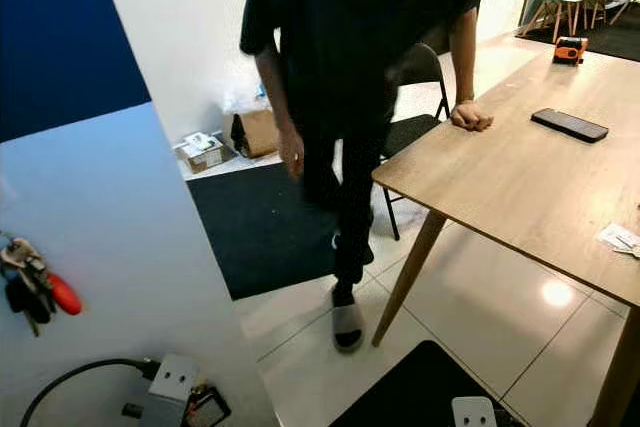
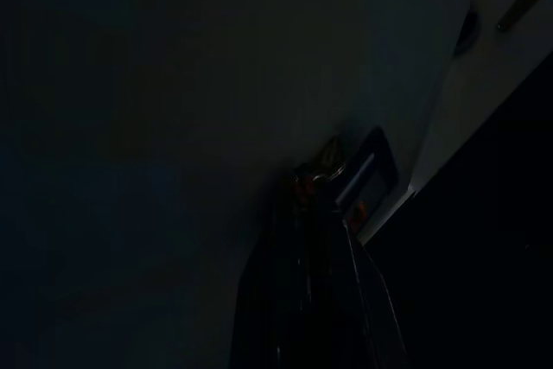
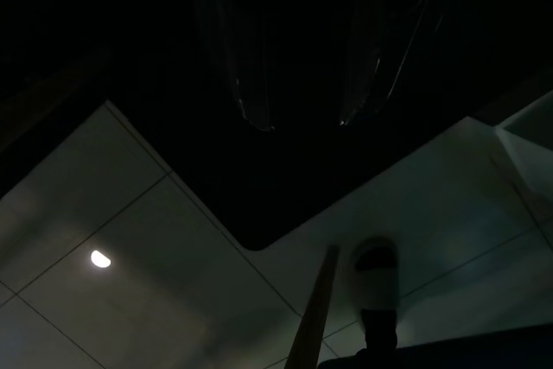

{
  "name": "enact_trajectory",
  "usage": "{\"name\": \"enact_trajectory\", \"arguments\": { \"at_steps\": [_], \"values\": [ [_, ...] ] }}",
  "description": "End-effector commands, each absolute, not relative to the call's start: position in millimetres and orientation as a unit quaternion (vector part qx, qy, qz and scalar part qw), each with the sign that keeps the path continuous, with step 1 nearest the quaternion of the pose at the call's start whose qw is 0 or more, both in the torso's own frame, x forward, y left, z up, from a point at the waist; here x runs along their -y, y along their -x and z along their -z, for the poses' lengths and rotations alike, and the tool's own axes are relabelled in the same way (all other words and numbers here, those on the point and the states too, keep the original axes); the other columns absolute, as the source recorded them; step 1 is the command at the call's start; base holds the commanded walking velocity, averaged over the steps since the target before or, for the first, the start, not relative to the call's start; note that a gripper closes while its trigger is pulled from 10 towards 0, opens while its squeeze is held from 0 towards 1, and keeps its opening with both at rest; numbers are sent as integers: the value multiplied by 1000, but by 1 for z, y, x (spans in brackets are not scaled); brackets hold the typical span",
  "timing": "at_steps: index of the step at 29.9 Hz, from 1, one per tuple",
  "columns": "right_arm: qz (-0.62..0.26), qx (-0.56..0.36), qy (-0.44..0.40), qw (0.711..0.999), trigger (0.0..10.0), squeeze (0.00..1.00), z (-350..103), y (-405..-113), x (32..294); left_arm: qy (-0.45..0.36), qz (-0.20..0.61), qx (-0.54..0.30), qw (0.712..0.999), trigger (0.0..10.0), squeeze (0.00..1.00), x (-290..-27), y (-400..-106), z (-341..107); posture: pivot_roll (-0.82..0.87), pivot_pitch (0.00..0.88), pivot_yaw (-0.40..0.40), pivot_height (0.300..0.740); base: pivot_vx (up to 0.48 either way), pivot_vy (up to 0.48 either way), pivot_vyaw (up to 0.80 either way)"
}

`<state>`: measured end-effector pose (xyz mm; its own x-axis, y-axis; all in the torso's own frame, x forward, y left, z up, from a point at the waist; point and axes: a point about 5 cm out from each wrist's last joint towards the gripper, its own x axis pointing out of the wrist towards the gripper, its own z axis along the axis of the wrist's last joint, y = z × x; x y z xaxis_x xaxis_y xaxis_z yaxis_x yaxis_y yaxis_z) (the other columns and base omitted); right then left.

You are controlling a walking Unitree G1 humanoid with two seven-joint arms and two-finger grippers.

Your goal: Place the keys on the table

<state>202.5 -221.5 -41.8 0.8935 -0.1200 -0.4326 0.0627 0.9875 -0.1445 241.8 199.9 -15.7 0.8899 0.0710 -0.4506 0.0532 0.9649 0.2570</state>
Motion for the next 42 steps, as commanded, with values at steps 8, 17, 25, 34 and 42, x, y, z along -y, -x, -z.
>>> {"name": "enact_trajectory", "arguments": {
  "at_steps": [8, 17, 25, 34, 42],
  "values": [
    [48, -236, 60, 969, 10000, 0, 46, -196, 221, -129, -10, -248, 960, 10000, 0, -200, -234, 22, 32, 119, 71, 740, 0, 0, -558],
    [47, -237, 59, 968, 10000, 0, 47, -196, 220, -130, -10, -247, 960, 10000, 0, -201, -234, 22, 36, 119, 72, 740, 0, 0, -559],
    [45, -236, 59, 969, 10000, 0, 46, -197, 219, -130, -12, -247, 960, 10000, 0, -201, -234, 22, 39, 120, 72, 740, 0, 0, -559],
    [40, -236, 65, 969, 10000, 0, 46, -198, 218, -129, -12, -247, 960, 10000, 0, -201, -234, 22, 39, 118, 69, 740, 0, 0, 0],
    [39, -237, 67, 968, 10000, 0, 46, -199, 218, -129, -13, -247, 960, 10000, 0, -201, -235, 22, 38, 117, 69, 740, 0, 0, 0]
  ]
}}
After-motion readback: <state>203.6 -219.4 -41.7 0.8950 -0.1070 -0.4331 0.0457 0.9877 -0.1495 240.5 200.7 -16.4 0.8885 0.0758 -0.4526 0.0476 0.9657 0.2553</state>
